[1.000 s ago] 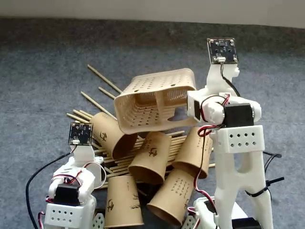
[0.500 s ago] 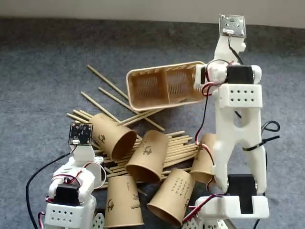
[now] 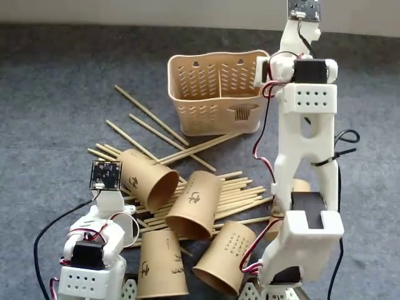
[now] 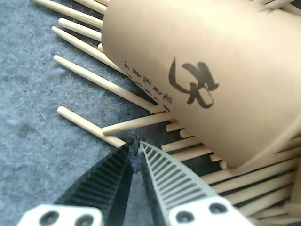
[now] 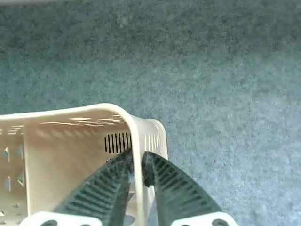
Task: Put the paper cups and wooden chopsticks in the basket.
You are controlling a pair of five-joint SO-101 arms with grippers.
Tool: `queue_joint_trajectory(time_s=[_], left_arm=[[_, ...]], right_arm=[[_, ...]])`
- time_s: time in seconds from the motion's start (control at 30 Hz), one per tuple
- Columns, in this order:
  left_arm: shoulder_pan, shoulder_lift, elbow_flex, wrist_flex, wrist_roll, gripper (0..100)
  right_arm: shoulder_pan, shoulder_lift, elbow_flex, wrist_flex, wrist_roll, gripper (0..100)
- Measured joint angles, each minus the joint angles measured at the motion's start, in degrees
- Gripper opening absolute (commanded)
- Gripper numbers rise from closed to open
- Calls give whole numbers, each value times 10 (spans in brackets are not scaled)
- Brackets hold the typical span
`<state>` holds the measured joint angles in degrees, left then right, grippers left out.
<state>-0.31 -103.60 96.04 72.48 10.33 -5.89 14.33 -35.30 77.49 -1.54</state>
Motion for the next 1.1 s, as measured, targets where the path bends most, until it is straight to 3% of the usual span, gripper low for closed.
queue_joint_trajectory(time_s=[0.57,0.87,1.1], left_arm=[[0,0,0,0,0,14],[0,0,0,0,0,14],[0,0,0,0,0,14]], right_arm=[[0,169,-210,-1,66,6],[0,178,-233,55,66,6],[1,179,-233,30,69,6]])
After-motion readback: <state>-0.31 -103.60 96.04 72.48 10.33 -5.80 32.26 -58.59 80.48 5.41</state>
